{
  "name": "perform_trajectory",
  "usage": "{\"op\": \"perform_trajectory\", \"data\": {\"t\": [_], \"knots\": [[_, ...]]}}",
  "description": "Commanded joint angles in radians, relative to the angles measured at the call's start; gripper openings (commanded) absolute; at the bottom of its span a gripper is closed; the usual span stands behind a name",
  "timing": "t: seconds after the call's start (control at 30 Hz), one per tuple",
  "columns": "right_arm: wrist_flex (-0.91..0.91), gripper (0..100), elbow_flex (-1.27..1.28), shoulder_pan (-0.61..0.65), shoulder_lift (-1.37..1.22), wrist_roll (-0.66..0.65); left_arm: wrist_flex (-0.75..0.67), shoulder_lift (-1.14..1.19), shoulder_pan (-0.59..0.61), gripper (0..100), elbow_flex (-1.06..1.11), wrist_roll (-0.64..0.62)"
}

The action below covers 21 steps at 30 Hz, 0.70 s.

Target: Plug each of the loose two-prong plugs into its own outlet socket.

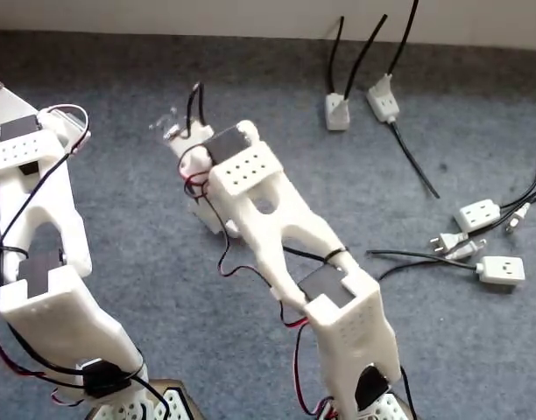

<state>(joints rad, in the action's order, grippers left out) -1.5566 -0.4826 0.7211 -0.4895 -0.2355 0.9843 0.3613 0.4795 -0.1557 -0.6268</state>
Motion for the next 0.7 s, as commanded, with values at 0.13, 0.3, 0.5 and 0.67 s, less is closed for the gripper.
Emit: {"op": "perform_trajectory", "data": {"t": [0.13, 0.3, 0.5, 0.67], "knots": [[0.269, 27.5, 0.239, 0.041, 0.061, -0.011, -0.014, -0.007, 0.005, 20, -0.013, -0.005], [0.349, 27.5, 0.286, -0.076, 0.061, -0.046, -0.014, -0.007, 0.005, 20, -0.007, -0.005], [0.329, 27.5, 0.26, -0.185, 0.07, -0.12, -0.014, -0.007, 0.005, 20, -0.008, -0.005], [0.205, 27.5, 0.13, -0.199, 0.068, -0.123, -0.014, -0.007, 0.005, 20, -0.008, -0.005]]}}
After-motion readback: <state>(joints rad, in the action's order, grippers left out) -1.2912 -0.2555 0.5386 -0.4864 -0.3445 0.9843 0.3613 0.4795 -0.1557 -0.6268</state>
